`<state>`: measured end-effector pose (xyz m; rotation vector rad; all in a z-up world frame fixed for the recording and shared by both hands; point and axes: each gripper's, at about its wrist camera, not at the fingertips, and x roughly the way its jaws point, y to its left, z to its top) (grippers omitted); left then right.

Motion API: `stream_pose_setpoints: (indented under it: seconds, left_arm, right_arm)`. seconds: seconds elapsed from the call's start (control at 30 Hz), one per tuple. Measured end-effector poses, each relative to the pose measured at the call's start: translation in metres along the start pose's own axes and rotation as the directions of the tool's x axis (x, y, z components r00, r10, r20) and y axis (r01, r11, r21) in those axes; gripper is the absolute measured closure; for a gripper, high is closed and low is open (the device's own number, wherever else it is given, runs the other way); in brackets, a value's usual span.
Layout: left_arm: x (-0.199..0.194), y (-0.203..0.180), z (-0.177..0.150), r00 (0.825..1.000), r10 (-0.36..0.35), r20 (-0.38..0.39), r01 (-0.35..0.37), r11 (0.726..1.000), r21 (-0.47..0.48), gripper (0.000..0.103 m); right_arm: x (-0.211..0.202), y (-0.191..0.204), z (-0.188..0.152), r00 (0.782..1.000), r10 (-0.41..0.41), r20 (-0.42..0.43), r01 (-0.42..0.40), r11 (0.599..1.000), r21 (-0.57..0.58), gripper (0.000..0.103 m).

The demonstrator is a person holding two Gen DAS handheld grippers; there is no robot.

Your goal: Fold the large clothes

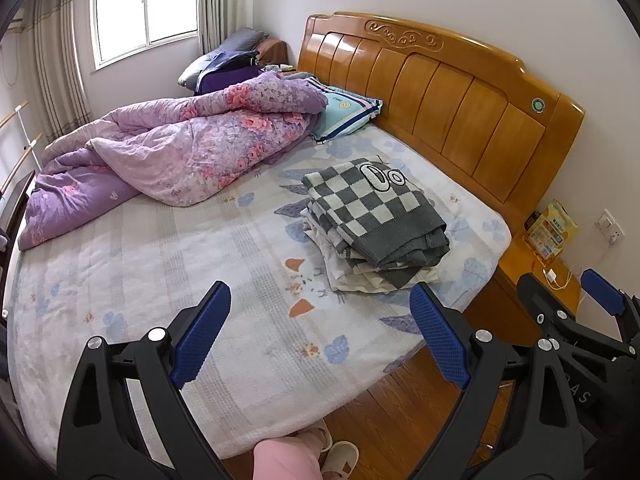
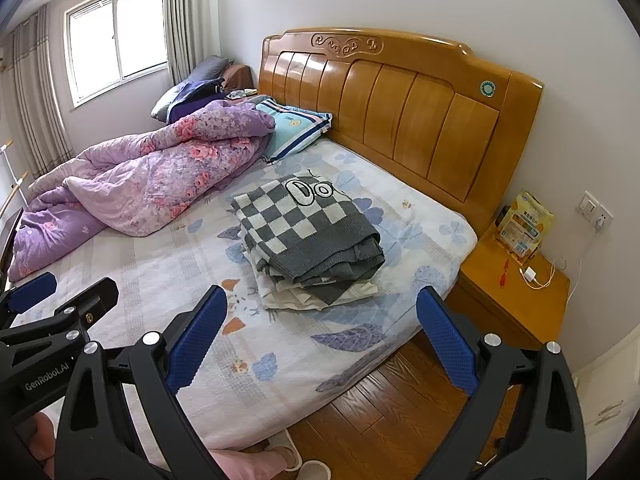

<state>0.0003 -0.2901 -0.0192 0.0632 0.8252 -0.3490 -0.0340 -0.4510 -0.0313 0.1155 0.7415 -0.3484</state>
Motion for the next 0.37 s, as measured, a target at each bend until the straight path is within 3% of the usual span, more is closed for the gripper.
stream_pose_setpoints:
  seconds: [0.37]
  left_arm:
    - [0.0067,-0.0045,0.0045,0.999,-0.014,-0.051,0.014,1.0,0.005,0.012]
  right_arm:
    - [0.008,-0.0099,0.0036,1.0,0.009,-0.007,-0.009,1.0,0.021,0.011]
